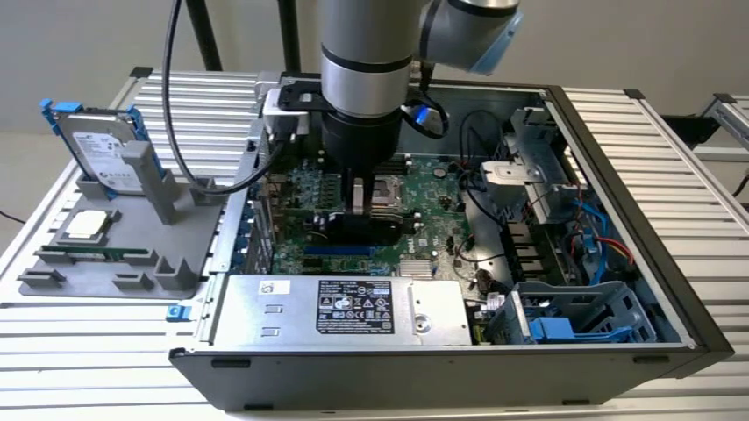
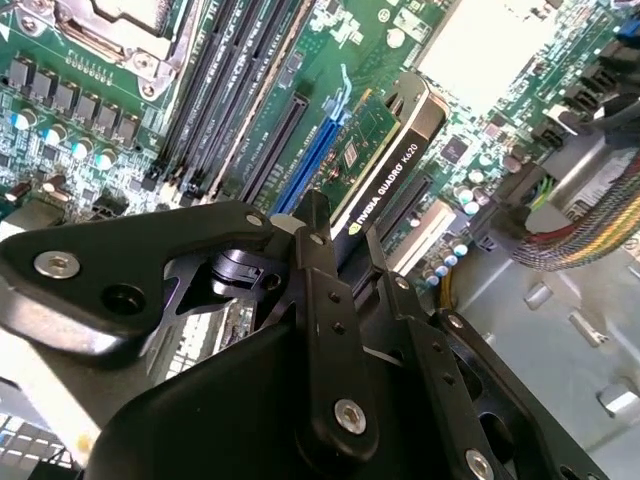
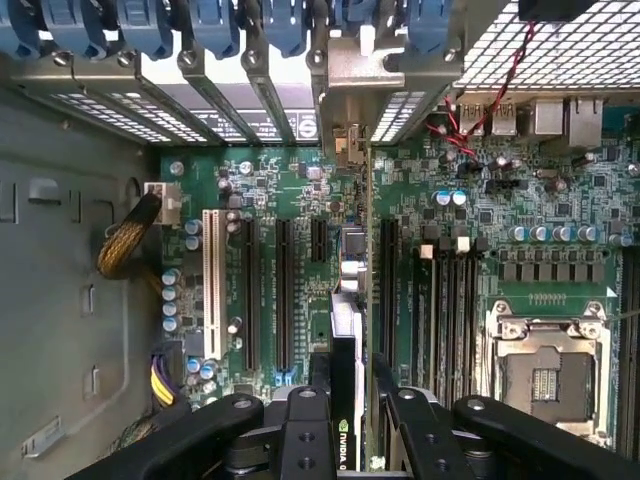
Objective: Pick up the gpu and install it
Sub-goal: 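Insert the gpu into the slot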
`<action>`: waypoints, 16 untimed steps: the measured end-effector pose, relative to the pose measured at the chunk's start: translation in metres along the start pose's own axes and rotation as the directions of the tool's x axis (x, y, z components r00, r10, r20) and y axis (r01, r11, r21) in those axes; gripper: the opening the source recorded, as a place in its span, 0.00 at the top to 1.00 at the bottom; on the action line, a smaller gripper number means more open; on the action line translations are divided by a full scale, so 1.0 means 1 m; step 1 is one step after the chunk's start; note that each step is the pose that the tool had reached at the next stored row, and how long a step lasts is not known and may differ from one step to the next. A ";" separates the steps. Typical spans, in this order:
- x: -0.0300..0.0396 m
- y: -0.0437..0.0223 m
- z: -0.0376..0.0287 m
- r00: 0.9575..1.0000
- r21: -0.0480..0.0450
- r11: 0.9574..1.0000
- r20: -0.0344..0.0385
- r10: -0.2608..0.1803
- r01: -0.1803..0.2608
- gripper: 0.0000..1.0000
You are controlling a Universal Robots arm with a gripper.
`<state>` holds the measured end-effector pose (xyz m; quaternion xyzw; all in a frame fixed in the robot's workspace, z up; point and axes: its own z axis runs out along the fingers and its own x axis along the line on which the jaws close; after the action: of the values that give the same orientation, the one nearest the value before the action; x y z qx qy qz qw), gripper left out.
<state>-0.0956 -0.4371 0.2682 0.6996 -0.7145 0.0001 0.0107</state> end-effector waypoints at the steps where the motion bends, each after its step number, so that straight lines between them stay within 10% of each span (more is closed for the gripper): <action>1: -0.0001 0.0005 0.0014 1.000 0.000 1.000 0.000 0.000 0.000 1.00; 16: -0.0009 0.0061 0.0098 1.000 0.000 1.000 0.001 0.000 0.000 1.00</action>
<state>-0.1018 -0.4363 0.2585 0.6996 -0.7145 -0.0001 0.0105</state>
